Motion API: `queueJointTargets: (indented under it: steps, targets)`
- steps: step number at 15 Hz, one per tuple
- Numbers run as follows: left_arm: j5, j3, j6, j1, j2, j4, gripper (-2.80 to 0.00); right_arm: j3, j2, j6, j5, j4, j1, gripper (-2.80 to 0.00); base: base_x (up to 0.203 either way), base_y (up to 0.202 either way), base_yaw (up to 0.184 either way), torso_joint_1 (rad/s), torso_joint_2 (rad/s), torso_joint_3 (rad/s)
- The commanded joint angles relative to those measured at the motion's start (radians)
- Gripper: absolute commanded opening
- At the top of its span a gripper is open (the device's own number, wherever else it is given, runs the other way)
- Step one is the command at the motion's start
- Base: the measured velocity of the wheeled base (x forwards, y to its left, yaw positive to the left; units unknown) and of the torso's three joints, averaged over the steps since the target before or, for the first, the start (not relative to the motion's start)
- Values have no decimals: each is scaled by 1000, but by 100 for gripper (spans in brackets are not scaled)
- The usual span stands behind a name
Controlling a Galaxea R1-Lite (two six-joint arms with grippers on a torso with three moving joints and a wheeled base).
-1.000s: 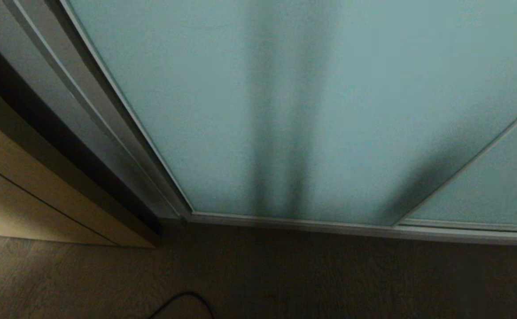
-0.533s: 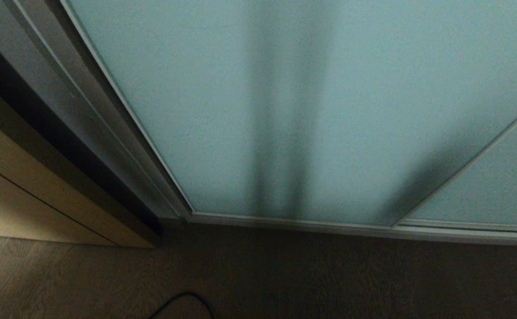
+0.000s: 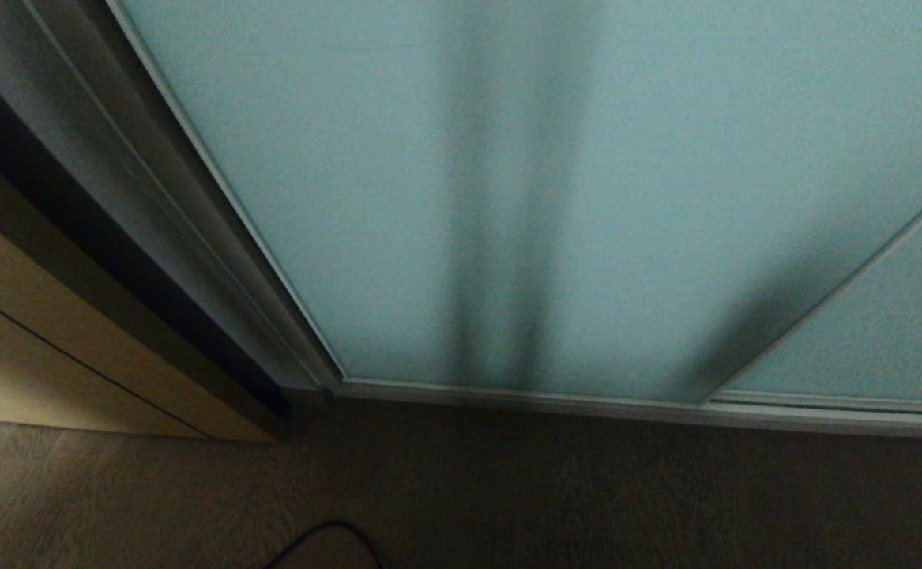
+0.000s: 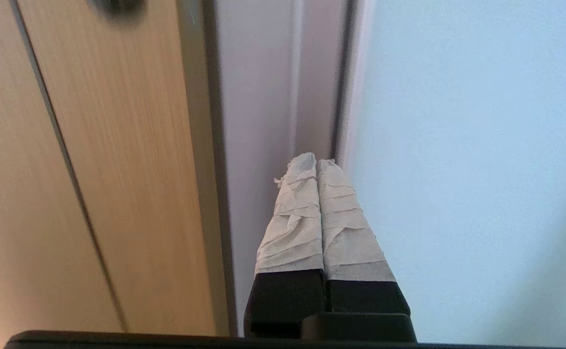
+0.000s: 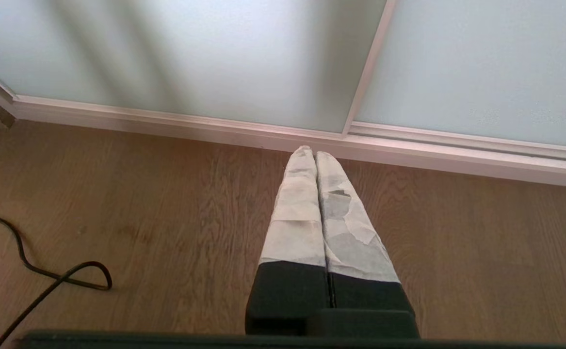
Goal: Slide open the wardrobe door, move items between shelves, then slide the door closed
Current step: Open the door
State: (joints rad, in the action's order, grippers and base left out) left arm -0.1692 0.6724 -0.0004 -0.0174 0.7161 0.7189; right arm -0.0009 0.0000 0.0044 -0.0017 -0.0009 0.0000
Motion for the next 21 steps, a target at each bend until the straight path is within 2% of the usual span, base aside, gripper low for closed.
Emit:
queueJointTargets:
  steps: [1,4,11,13,15,21]
  targets:
    - [-12,52,1,-1,137,49,-280,-1,2,0,0,-1,0,-280,0,0,0,0,0,0]
    - [-18,100,-1,1,223,133,-280,-1,2,0,0,-1,1,-280,0,0,0,0,0,0]
    - [-17,239,-14,7,410,148,-280,-1,2,0,0,-1,1,-280,0,0,0,0,0,0]
    - [-18,271,-13,7,478,183,-280,-1,2,0,0,1,0,-280,0,0,0,0,0,0]
    - [-17,291,-13,9,529,233,-280,-1,2,0,0,-1,1,-280,0,0,0,0,0,0]
    - [-15,330,-15,43,607,243,-280,-1,2,0,0,-1,0,-280,0,0,0,0,0,0]
